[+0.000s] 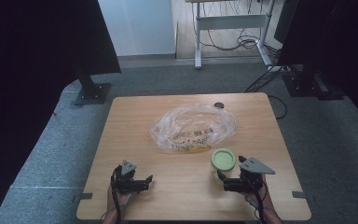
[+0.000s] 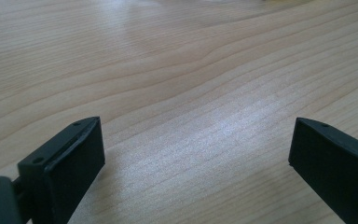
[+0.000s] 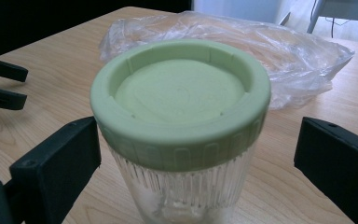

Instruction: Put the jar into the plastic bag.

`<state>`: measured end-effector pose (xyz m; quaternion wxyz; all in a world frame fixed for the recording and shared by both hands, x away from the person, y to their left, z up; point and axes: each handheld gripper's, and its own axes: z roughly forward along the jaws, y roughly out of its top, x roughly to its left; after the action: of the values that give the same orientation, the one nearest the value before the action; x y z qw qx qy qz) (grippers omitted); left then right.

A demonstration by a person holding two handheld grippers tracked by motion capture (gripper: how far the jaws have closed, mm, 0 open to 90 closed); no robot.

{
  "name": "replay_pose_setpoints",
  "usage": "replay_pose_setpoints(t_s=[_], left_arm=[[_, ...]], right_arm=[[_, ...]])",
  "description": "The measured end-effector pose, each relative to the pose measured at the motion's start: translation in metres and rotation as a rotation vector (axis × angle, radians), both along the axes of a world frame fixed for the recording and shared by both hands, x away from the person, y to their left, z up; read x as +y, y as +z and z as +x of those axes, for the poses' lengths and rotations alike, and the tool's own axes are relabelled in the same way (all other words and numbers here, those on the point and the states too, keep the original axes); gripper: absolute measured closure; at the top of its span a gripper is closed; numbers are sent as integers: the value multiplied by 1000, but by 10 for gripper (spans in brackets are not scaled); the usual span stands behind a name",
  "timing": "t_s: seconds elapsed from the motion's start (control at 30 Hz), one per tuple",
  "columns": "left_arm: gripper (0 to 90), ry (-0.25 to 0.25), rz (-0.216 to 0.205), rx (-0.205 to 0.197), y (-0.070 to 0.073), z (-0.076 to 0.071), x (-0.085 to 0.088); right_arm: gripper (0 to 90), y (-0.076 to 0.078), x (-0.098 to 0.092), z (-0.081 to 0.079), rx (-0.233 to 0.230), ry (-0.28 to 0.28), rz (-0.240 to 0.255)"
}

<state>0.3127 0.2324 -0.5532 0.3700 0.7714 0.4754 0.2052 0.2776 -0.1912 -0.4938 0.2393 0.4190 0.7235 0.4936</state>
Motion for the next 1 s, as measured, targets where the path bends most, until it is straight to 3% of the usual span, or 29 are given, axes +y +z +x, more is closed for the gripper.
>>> replay_pose_setpoints(t_s=[0.3,0.63,0.87,1.0], left_arm=[[31,-3,2,1,0,0,0],[31,-2,7,3,0,0,-1],[30,-1,6,-2,0,0,-1],[30,-1,6,-2,0,0,-1]], right_arm=[[3,-4,9,7,8,10,-14],[10,-13,19,13,-20,-15,-53],[45,-18,21,18,-24,-16,-42],[90,-20,27,16,-64,-9,-95]])
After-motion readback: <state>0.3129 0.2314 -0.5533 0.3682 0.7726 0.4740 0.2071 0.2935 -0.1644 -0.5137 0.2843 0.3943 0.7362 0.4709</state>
